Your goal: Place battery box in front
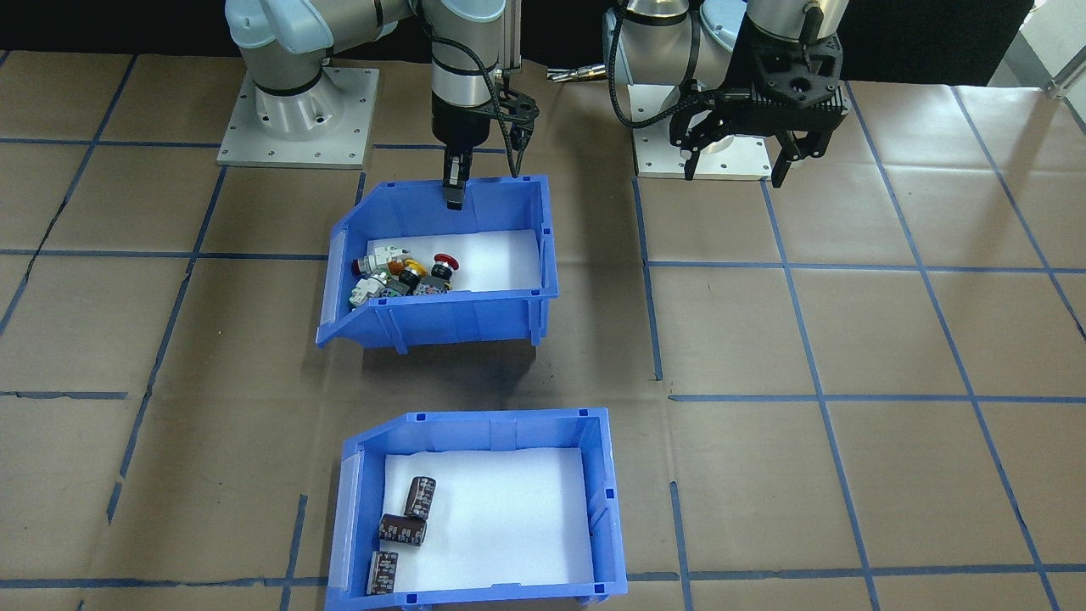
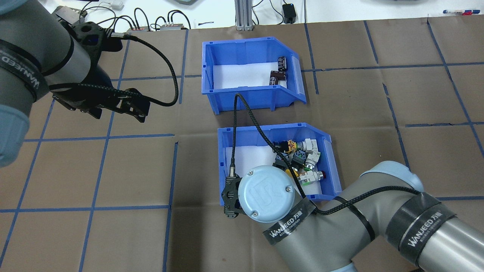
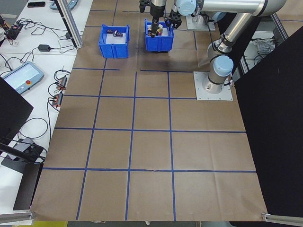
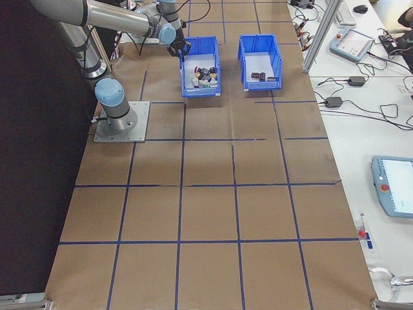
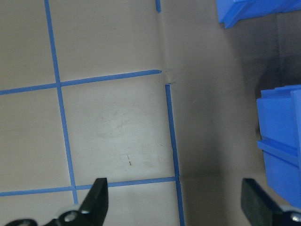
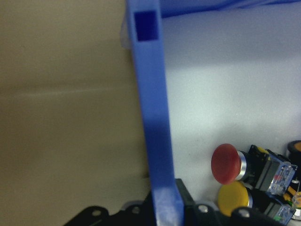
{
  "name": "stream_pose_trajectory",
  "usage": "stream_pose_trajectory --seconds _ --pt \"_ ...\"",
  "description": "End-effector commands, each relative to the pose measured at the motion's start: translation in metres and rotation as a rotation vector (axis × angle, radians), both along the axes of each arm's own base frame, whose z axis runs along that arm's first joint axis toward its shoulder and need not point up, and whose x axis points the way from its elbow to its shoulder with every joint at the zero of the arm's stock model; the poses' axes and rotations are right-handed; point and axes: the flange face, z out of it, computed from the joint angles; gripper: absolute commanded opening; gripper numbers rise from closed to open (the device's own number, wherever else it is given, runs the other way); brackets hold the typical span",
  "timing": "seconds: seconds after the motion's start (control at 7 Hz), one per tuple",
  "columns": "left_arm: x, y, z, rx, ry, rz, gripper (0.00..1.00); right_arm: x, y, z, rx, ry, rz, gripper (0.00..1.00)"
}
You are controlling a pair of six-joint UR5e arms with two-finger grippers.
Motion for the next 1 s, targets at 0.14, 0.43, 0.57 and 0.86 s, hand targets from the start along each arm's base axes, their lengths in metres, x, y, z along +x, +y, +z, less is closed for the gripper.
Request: stream_pose_trajectory --seconds 0.14,0.43,0.57,0.86 --pt "0.000 0.000 -0.006 0.012 -0.011 -0.002 1.00 0.000 -0.002 0.001 -0.004 0.000 0.000 1.00" --pt "-0.001 -0.003 -0.010 0.013 0.003 0.017 1.00 -0.002 -0.027 0.044 -0.023 -0.013 -0.037 1.00" --pt "-0.001 -0.003 -0.012 0.018 0.001 0.017 1.00 -0.014 -0.048 0.074 0.022 0.008 -0.084 1.00" --pt "-0.001 -0.003 -0.013 0.019 0.001 0.015 1.00 -0.077 -0.105 0.098 0.018 -0.040 -0.279 1.00"
